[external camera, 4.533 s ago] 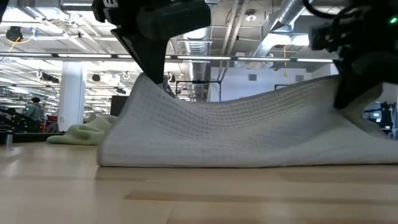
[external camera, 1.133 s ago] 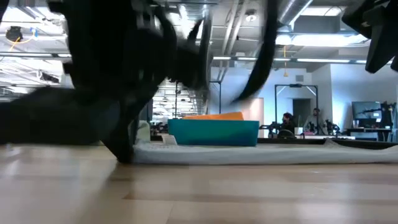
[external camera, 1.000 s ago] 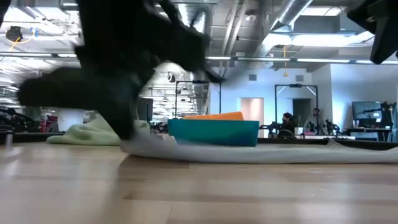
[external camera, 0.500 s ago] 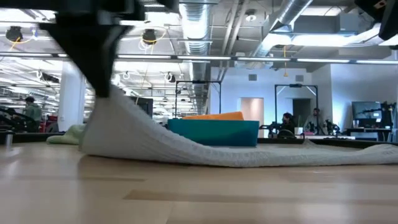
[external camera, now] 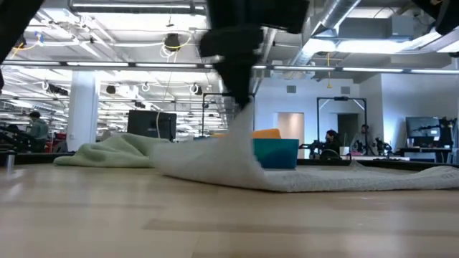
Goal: Fold microfiber towels
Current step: Fold the gray towel
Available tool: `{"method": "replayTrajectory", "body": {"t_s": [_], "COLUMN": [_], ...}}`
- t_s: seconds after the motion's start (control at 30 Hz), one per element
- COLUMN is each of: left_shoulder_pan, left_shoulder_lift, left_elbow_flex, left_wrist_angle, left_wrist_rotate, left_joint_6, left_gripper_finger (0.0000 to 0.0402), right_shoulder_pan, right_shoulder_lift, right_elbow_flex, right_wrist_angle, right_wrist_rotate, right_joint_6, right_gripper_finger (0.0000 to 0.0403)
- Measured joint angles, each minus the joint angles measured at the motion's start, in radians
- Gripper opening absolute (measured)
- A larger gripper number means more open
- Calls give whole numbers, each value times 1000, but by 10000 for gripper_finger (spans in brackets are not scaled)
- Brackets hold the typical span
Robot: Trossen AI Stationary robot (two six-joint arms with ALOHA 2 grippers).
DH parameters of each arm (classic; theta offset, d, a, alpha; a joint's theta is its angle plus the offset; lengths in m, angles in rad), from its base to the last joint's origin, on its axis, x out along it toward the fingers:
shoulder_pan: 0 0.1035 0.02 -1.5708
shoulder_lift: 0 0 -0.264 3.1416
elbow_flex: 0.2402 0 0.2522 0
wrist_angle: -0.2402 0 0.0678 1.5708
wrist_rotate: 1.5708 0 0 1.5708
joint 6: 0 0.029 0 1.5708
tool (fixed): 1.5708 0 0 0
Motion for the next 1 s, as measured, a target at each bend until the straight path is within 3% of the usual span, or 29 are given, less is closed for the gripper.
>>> {"method": "replayTrajectory", "body": {"t_s": [0.4, 0.63, 1.0], "left_shoulder_pan": [123, 135, 137], "left_shoulder_lift": [0, 14, 13], "left_elbow_flex": [4, 5, 4], "left_wrist_angle": [516, 644, 710], "left_wrist_rotate": [4, 42, 131], "left_joint_6": [401, 506, 508], "left_gripper_finger": [0, 0, 0], "right_shoulder_pan": [0, 0, 0], "right_shoulder_lift": [-36, -36, -35], "right_elbow_flex": [0, 0, 0], "right_wrist_angle": [-13, -14, -13], "right_wrist_rotate": [0, 0, 0], "right_joint_6": [0, 0, 0], "right_gripper_finger": [161, 161, 161]}}
